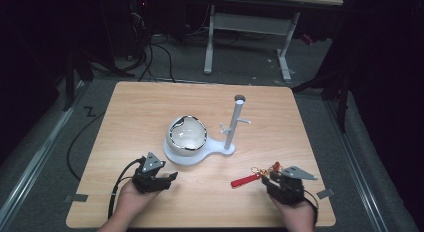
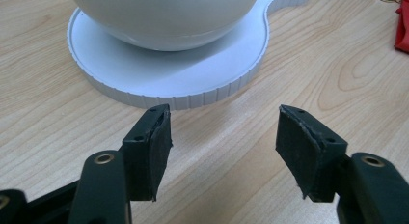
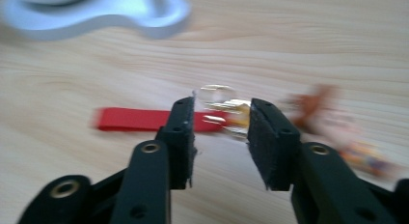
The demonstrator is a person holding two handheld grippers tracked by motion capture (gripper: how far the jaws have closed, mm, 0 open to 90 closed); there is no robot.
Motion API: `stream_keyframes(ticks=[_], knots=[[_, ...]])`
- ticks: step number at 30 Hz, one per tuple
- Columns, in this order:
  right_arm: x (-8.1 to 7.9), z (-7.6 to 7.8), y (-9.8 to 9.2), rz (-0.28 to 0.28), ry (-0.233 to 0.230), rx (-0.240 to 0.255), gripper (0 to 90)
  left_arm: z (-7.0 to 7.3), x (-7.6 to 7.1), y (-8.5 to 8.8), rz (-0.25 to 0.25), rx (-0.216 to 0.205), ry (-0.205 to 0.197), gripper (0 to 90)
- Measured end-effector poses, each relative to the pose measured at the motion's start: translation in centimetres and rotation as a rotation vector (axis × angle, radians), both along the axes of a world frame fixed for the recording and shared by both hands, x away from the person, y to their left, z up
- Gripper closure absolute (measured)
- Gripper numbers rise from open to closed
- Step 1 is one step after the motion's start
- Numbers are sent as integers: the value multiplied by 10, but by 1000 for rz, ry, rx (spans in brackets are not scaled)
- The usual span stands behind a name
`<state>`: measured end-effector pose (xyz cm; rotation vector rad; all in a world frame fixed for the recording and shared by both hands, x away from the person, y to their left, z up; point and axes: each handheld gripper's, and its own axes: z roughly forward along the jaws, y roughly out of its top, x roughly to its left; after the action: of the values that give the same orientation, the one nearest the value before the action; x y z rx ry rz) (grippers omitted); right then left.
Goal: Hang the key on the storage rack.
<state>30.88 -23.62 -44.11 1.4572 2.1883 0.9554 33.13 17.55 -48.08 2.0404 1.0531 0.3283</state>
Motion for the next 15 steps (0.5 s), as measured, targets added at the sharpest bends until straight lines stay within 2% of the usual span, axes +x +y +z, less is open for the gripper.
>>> stream_keyframes(ticks=[4, 6, 8, 10, 12, 13, 15], knots=[[13, -12, 38, 70, 49, -50, 674, 0, 0, 0, -10, 6, -2, 377], [25, -21, 55, 81, 94, -16, 678, 0, 1, 1, -8, 2, 1, 377], [28, -29, 64, 100, 122, -73, 683, -1, 2, 1, -10, 0, 5, 377], [25, -31, 62, 106, 127, -80, 684, -1, 2, 0, -14, 0, 3, 377], [18, -27, 52, 99, 150, -83, 680, -1, 2, 0, -19, 5, 3, 377], [15, -26, 47, 102, 154, -93, 676, -2, 2, 0, -19, 5, 5, 377], [3, -24, 30, 102, 193, -129, 666, -2, 2, 0, -19, 6, 6, 377]])
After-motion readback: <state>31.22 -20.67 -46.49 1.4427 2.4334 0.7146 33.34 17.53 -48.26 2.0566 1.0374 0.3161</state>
